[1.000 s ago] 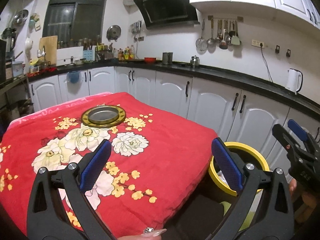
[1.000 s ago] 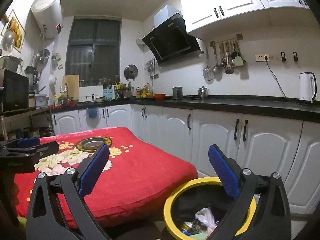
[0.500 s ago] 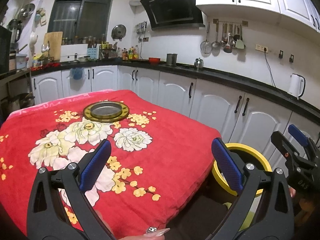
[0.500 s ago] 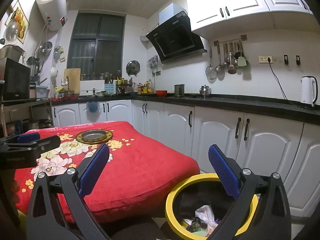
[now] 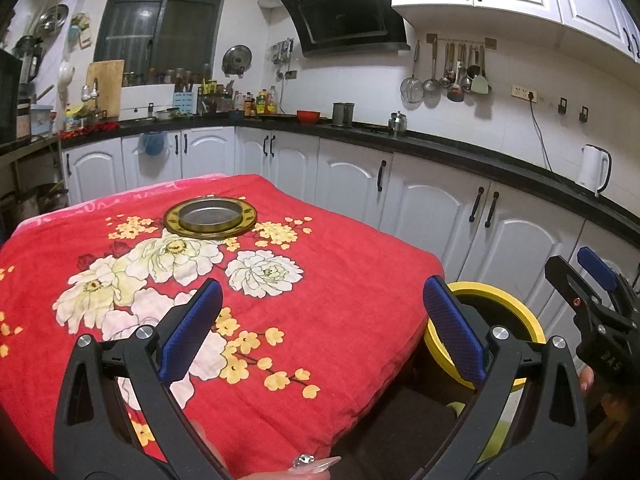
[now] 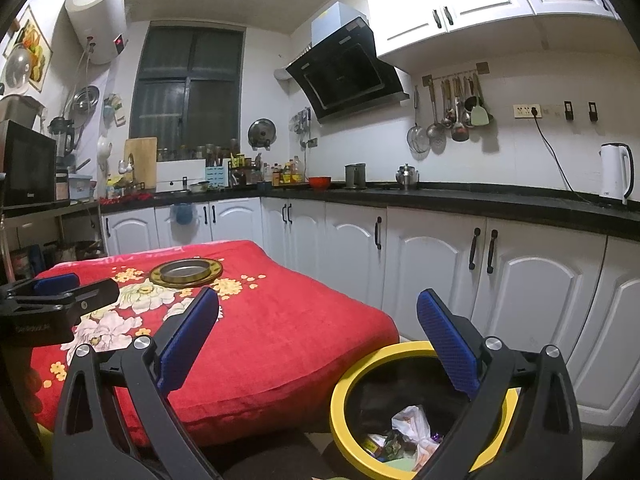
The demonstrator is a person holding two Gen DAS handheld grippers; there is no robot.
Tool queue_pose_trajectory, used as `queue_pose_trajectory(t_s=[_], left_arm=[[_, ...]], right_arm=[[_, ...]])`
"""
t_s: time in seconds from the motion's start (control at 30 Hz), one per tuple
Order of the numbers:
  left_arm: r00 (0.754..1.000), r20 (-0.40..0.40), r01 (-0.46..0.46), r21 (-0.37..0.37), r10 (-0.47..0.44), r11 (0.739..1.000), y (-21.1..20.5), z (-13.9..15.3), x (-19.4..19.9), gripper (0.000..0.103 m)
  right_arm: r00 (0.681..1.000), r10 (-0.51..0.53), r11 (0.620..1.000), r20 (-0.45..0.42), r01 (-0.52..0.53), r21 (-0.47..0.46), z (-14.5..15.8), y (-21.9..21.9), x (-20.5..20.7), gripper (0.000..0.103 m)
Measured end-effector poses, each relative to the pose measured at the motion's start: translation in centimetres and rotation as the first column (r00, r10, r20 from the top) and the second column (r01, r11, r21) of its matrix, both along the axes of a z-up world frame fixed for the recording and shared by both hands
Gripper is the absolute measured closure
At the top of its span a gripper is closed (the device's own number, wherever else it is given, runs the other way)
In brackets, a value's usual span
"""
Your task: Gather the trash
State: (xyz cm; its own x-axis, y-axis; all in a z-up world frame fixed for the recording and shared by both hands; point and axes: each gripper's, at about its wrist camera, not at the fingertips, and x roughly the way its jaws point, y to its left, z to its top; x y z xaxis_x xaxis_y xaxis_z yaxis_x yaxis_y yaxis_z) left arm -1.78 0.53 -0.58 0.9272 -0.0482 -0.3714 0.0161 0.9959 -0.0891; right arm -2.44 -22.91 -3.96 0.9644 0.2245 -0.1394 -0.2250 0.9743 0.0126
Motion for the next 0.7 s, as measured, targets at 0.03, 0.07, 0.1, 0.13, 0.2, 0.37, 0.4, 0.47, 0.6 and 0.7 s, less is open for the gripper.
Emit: queue_pose_trajectory(t_s=[0.03,0.07,0.1,0.13,0.2,0.37,0.4,0.47,0.6,0.7], left_arm=[[1.000,0.000,0.000,0.002,0.000,1.000,-0.03,-0.02,-0.02,0.011],[1.000,0.001,-0.001,0.001,0.001,1.000,-0.03,-0.04,-0.05,0.011],[1.000,0.000,0.000,-0.001,0.000,1.000,-0.02,-0.01,-0.04,0.011],[1.000,-0.001,0.000,-0.001,0.000,1.000,-0.03,-0.02,-0.03,0.011],[1.000,-0.001,0.000,-0.001,0.000,1.000,-0.07,-0.05,-0.05,0.011],[1.000,-0.002,0.000,-0.002,0.000,1.000,-0.05,-0.02,-0.06,0.011],[1.000,-0.003,0.001,-0.004,-0.001,1.000,-0.06,-0.04,-0.07,0.011],[1.000,-0.001,0.001,0.000,-0.001,1.000,-0.03,0.00,-0.12,0.011],[1.000,0.001,0.003,0.001,-0.003,1.000,-0.08,0.01,-0.16,0.011],[1.000,-0.002,0.006,-0.002,-0.006,1.000,-0.11,0.00,-0.17,0.011]], right_arm=[[1.000,0.000,1.000,0.000,0.000,0.000,-0.03,-0.10,0.01,0.006],[1.000,-0.001,1.000,0.001,0.001,0.000,-0.01,-0.03,0.01,0.006],[1.000,0.000,1.000,0.001,0.000,0.000,0.00,-0.11,0.01,0.006],[1.000,0.001,1.000,0.001,-0.001,0.000,0.00,-0.08,0.02,0.006],[1.000,0.001,1.000,0.000,-0.001,0.001,0.01,-0.07,0.03,0.006],[1.000,0.001,1.000,-0.002,-0.001,0.002,0.03,-0.02,0.00,0.006],[1.000,0.001,1.000,-0.001,-0.001,0.001,0.05,-0.03,0.00,0.006],[1.000,-0.001,1.000,0.003,0.001,0.003,0.05,0.03,-0.04,0.006],[1.000,0.000,1.000,-0.003,0.000,0.002,0.02,-0.04,-0.02,0.006],[1.000,0.000,1.000,0.000,0.000,0.002,0.08,-0.03,-0.04,0.006]])
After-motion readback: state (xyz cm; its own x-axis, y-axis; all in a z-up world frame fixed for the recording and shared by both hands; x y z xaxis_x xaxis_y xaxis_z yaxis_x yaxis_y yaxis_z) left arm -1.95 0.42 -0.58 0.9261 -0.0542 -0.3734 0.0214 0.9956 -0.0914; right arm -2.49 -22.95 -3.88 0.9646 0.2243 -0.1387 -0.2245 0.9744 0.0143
